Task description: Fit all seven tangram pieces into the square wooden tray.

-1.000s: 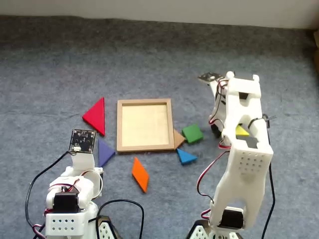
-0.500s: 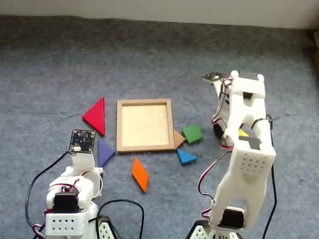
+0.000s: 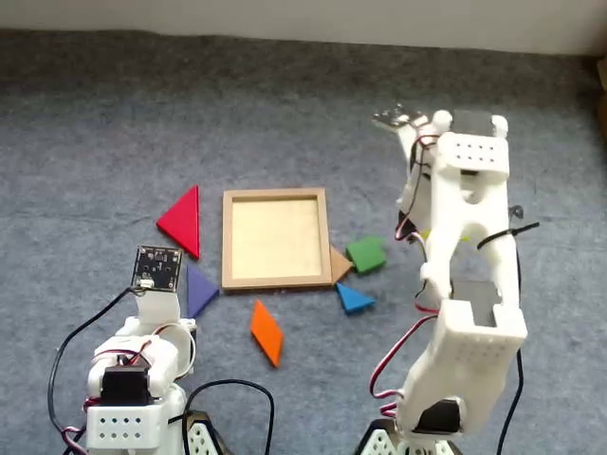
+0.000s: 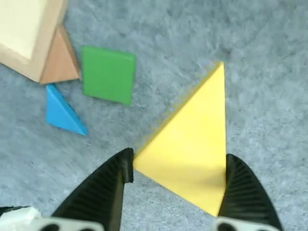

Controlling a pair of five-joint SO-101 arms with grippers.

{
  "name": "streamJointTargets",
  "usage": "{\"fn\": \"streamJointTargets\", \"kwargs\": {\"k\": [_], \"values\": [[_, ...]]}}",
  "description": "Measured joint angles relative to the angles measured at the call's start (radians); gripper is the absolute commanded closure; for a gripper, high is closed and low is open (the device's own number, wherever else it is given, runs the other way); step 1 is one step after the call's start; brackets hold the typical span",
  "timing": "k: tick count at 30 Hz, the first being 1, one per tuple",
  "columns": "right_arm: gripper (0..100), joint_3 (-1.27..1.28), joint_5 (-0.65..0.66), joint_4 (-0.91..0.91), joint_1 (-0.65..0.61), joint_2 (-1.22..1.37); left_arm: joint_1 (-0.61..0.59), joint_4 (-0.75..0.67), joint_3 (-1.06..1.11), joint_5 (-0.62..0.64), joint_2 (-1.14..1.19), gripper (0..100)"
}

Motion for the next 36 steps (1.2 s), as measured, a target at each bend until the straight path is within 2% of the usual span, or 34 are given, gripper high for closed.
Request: {"fn": "streamJointTargets", "kwargs": {"k": [10,23,29,33,36], "values": [[81.1,0.0,-0.315,-0.003,-0.275,-0.04,0.0,0.0,0.0,0.0,0.0,95],[81.1,0.0,-0.773,-0.239,-0.503,0.035,0.0,0.0,0.0,0.0,0.0,95],[81.1,0.002,-0.847,-0.279,-0.522,0.195,0.0,0.0,0.0,0.0,0.0,95],[81.1,0.002,-0.858,-0.33,-0.531,0.212,0.0,0.0,0.0,0.0,0.0,95],[81.1,0.002,-0.922,-0.345,-0.535,0.212,0.0,0.0,0.0,0.0,0.0,95]]}}
